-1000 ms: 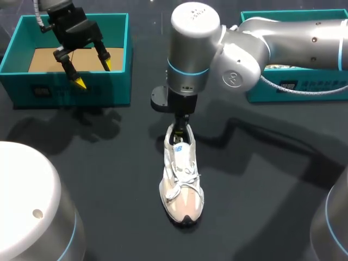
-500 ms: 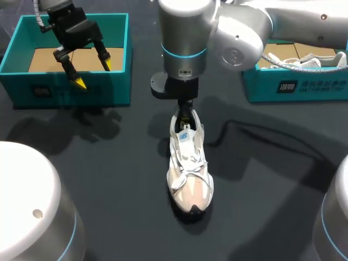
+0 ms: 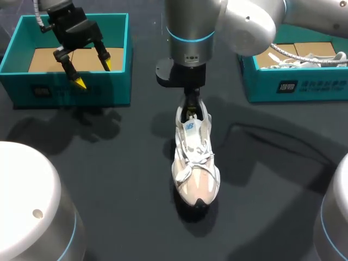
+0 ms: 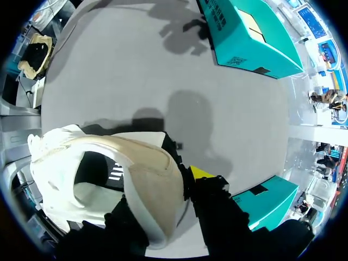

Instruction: Take the shoe out of the shoebox, open the shoe tongue, remove and reinsert the insole, then place the shoe into the shoebox

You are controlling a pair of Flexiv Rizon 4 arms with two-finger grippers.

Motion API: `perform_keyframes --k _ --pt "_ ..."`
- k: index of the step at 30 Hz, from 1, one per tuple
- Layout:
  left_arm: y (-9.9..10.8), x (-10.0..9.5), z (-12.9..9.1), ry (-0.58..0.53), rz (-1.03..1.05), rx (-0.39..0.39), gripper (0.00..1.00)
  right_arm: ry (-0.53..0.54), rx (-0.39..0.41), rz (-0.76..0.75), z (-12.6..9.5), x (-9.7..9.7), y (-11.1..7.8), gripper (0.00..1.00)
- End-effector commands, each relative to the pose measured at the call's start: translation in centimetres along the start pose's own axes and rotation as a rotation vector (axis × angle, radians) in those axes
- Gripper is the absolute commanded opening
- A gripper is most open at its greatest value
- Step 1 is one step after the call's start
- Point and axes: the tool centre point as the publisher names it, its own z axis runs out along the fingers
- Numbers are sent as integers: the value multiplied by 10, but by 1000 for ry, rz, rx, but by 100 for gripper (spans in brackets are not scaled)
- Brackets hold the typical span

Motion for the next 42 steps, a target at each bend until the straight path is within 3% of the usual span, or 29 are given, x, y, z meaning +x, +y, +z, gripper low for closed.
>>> perform_keyframes --k 1,2,8,13,18,34,42 --pt "0 0 0 1 1 -2 100 0 -2 0 -1 0 -1 0" --pt "0 0 0 1 1 -2 100 0 -2 0 -1 0 -1 0" --pt "0 0 0 1 1 -2 100 -12 60 28 -31 -10 -41 0" --pt "0 0 0 1 1 -2 100 -44 135 -20 -65 -35 -78 0" --pt "0 0 0 1 1 -2 100 -127 133 -7 -91 -59 -115 0" --pt "0 0 0 1 1 -2 100 -134 138 -9 -95 -63 -119 0" --pt "0 0 0 1 1 -2 100 -221 211 19 -140 -114 -191 0"
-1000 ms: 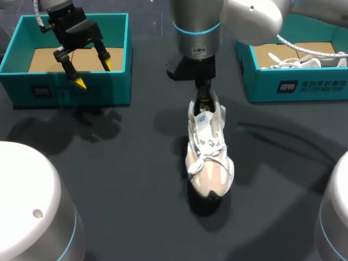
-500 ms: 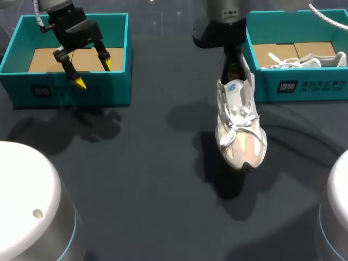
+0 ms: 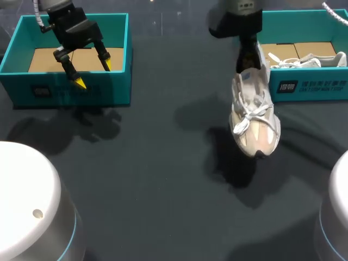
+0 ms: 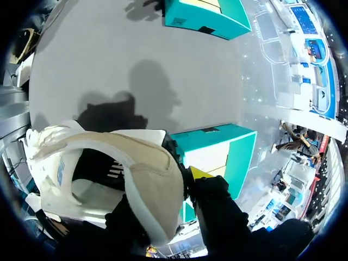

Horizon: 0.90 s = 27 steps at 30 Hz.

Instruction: Take the shoe out of the shoebox, open the shoe tongue, remove and reinsert the insole, then place the shoe into the shoebox

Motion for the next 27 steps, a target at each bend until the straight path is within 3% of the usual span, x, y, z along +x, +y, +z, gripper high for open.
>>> perform_keyframes --k 1,3,4,5,19,21,27 --pt "0 0 0 1 0 -2 100 -11 8 -6 -16 -30 -54 0" --pt "0 0 0 1 0 -2 100 -35 28 -23 -17 -49 -73 0" --pt "0 0 0 1 0 -2 100 -37 -16 -22 -18 -57 -82 0" --pt "0 0 0 1 0 -2 100 -26 17 12 -19 -62 -88 0" --pt "0 0 0 1 0 -2 100 -26 17 12 -19 -62 -88 0" --pt "0 0 0 1 0 -2 100 -33 53 23 -17 -81 -100 0" --pt "0 0 0 1 0 -2 100 -48 62 9 -9 -146 -151 0"
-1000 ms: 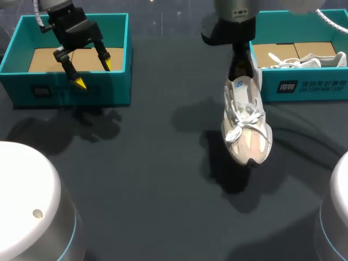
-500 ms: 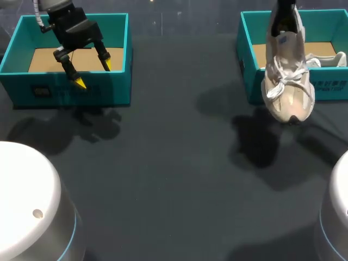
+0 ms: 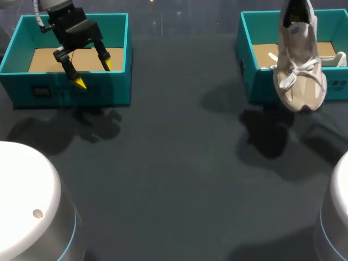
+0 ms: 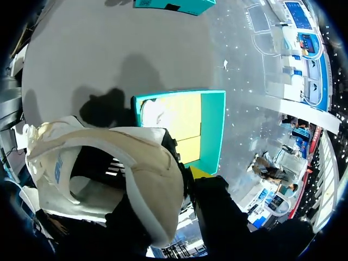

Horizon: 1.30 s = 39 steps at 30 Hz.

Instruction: Take the shoe out of the shoebox, open the shoe tongue, remove and reinsert the insole, then place the shoe into the shoebox

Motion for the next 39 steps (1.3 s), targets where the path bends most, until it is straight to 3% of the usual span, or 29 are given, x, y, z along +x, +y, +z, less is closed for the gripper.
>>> perform_keyframes --k 1,7,19,28,34,39 --pt "0 0 0 1 1 -2 100 27 -13 -18 14 -53 -35 0" --pt "0 0 0 1 1 -2 100 -20 -55 12 41 -119 -76 0" --pt "0 0 0 1 1 -2 100 -20 -55 12 41 -119 -76 0" --pt "0 0 0 1 1 -2 100 17 -62 -88 97 -179 -140 0" --pt "0 0 0 1 1 -2 100 11 -101 -159 120 -211 -156 0" --pt "0 0 0 1 1 -2 100 38 -135 -150 141 -220 -162 0"
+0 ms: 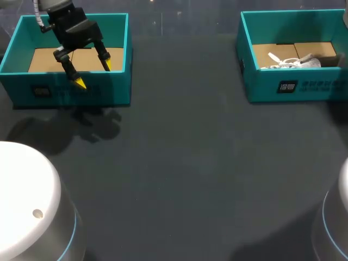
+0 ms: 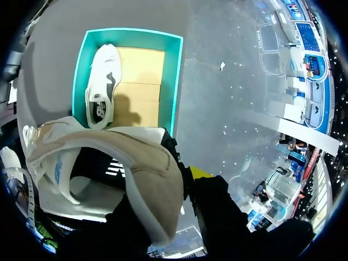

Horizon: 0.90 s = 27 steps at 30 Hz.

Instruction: Take the shoe out of the shoebox, open the shoe tongue, remove and reinsert the insole, then place the shoe into the shoebox

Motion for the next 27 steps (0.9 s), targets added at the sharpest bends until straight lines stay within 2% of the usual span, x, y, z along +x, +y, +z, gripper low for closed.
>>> perform_keyframes --k 1,7,11,17,22,25,27 --pt "0 0 0 1 1 -2 100 44 -42 9 19 -22 -7 0" --pt "0 0 0 1 1 -2 100 87 -52 71 35 -16 -18 0" --pt "0 0 0 1 1 -2 100 183 16 289 47 -9 -33 0" --pt "0 0 0 1 1 -2 100 282 22 527 59 5 -47 0" --pt "0 0 0 1 1 -2 100 317 13 659 58 10 -55 0" --pt "0 0 0 1 1 -2 100 340 35 775 56 15 -58 0" --pt "0 0 0 1 1 -2 100 341 47 792 55 17 -58 0"
